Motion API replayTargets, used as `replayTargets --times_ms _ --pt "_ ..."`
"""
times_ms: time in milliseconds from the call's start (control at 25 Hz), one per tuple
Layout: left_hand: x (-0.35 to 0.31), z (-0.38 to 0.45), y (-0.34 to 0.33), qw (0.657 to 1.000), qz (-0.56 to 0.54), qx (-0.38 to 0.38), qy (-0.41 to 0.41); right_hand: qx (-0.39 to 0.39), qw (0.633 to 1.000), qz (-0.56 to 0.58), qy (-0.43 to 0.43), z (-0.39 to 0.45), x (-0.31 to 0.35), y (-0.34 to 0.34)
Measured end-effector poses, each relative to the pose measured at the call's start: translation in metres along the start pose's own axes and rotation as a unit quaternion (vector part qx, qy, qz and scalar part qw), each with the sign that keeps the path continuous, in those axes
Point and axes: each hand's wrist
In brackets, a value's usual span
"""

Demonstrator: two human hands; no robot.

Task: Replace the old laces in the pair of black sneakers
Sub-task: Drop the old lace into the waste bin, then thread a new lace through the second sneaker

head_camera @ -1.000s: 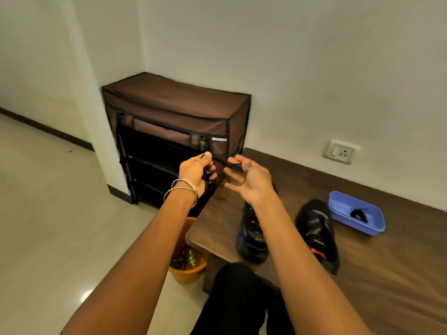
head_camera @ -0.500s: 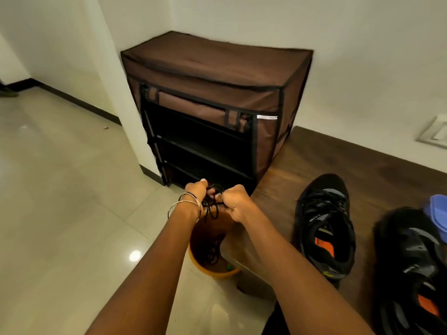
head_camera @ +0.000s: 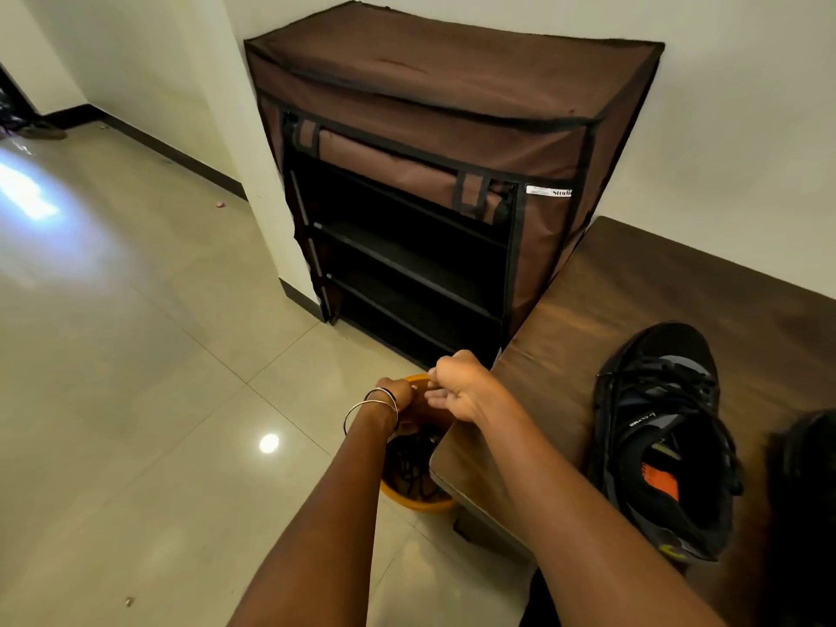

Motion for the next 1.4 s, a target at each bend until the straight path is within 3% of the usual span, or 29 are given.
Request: replayTargets --times_ms 240,480,640,880,1120,1280,1400 --pt "-0.034 -0.067 0.015 0.991 -0.062 -0.076 -0.095 -0.007 0.991 0.071 0.117 -0.051 0.01 0.024" --pt "-0.076 -0.161 -0.009 0.942 -0.093 -0.138 -0.292 -0.012 0.942 0.249 0.224 -0.142 0.029 0.079" --pt "-0.084 -0.229 -0.074 0.906 -0.044 -0.092 -0.411 -0.072 0.912 0.254 0.313 -0.204 0.019 0.158" --pt "-0.059 -0.286 -0.206 0.848 0.105 0.043 -0.518 -0.283 0.876 0.198 0.337 -0.25 -0.036 0.313" --pt "-0.047 -0.282 -0.33 0.765 0.309 0.082 -0.559 -0.523 0.821 -0.026 0.226 -0.212 -0.072 0.454" --pt "-0.064 -0.256 -0.39 0.659 0.457 0.042 -0.596 -0.517 0.807 -0.269 0.093 -0.166 -0.057 0.506" --pt "-0.074 -0.245 -0.423 0.608 0.509 0.028 -0.609 -0.481 0.779 -0.403 0.016 -0.136 -0.042 0.52"
Point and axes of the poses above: each hand's wrist, its own z-axis towards the middle knuckle, its own y-axis out of the back of the hand, x = y × z, and after that the axes turned 5 degrees about z, right-handed
